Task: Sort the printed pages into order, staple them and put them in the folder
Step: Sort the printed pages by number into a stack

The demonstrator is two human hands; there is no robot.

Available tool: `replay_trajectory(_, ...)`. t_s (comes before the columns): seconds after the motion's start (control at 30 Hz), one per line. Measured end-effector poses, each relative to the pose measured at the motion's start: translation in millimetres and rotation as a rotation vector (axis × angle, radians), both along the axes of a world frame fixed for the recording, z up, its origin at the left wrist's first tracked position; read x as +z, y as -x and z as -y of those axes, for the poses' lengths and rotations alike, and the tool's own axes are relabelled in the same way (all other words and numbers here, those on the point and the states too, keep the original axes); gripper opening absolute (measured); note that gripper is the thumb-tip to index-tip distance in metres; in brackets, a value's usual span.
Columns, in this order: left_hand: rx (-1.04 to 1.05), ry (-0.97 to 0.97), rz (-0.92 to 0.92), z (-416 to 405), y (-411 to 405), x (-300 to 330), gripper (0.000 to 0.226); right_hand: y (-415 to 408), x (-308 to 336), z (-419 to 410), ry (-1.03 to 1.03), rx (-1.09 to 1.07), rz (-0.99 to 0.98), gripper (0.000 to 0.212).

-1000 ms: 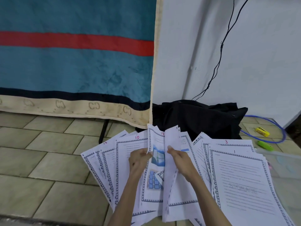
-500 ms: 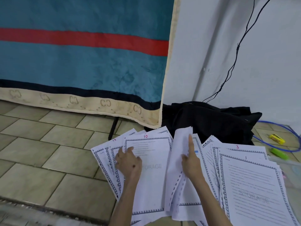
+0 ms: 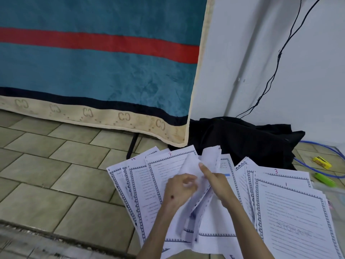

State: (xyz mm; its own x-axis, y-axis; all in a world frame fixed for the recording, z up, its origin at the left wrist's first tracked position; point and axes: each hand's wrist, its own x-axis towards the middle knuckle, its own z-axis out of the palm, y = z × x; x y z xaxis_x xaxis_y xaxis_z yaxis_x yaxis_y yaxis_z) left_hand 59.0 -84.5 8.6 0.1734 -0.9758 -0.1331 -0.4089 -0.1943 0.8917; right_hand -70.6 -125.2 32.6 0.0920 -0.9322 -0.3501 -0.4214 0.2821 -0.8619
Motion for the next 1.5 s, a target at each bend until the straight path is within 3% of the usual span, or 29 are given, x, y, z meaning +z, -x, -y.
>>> replay_trajectory(0.07,-0.074,-0.077,-0.287,0.9,4.3,1.2,0.016,2.1,-6.8,1.8,0.072,-0.028,-0.057,0.047)
replay_trajectory(0.1,0.010,-0.066,-0.389,1.0,1.6,-0.5,0.014,4.2,-10.9,3.0,0.082,-0.050,-0.078,0.052)
replay_trajectory(0.13,0.165,-0.026,-0.393,1.6,-4.0,-3.3,0.014,6.6,-13.5,4.0,0.083,-0.069,-0.086,0.053)
replay_trajectory(0.23,0.580,-0.013,-0.118,4.0,-30.8,-13.9,0.029,11.1,-15.4,4.8,0.060,-0.107,-0.081,0.049)
replay_trajectory(0.33,0.637,-0.145,-0.176,9.9,-47.8,-17.5,0.057,10.5,-16.8,5.6,0.053,-0.132,-0.098,0.043)
replay_trajectory(0.4,0.657,-0.170,-0.288,14.8,-47.7,-12.9,0.059,8.8,-17.0,5.6,0.045,-0.143,-0.089,0.038)
replay_trajectory(0.53,0.454,-0.027,-0.195,12.7,-37.2,-11.8,0.017,8.4,-15.0,3.2,0.045,-0.162,-0.073,0.037)
replay_trajectory(0.63,0.209,0.051,-0.174,3.0,-23.6,-8.9,0.006,9.9,-15.5,3.8,0.025,-0.181,-0.021,0.037)
replay_trajectory(0.73,0.011,0.094,-0.049,-0.1,-10.2,-10.7,0.022,6.4,-11.5,2.6,-0.026,-0.218,0.080,0.024)
replay_trajectory(0.8,-0.018,0.053,0.013,4.6,-6.4,-19.1,0.034,2.7,-4.5,0.8,-0.066,-0.233,0.147,0.040)
replay_trajectory(0.9,-0.047,0.006,0.156,6.2,-1.8,-20.3,0.033,-0.5,-3.8,1.3,0.002,-0.147,0.066,0.055)
replay_trajectory(0.97,-0.050,0.032,0.114,4.0,-0.4,-19.3,0.033,-1.3,-9.4,0.4,0.051,-0.105,-0.016,0.045)
replay_trajectory(1.07,0.162,0.041,0.044,1.6,-14.6,-18.9,0.033,-0.1,-11.0,-1.3,0.064,-0.114,-0.082,0.033)
replay_trajectory(1.17,0.488,-0.168,0.413,-0.7,-51.1,-26.5,0.046,2.3,-11.6,0.1,0.053,-0.132,-0.050,0.036)
replay_trajectory(1.2,0.546,-0.260,0.456,-3.1,-61.9,-26.3,0.054,2.9,-12.1,0.7,0.049,-0.139,-0.040,0.034)
replay_trajectory(1.33,0.656,-0.316,0.302,-4.2,-81.3,-23.1,0.073,2.2,-15.0,2.4,0.038,-0.134,-0.030,0.025)
replay_trajectory(1.4,0.722,-0.254,0.217,-1.2,-87.1,-24.9,0.063,0.2,-14.6,1.9,0.052,-0.119,-0.022,0.025)
replay_trajectory(1.5,0.783,-0.099,0.114,-3.4,-95.1,-24.8,0.023,-1.3,-20.2,2.5,0.076,-0.086,-0.022,0.023)
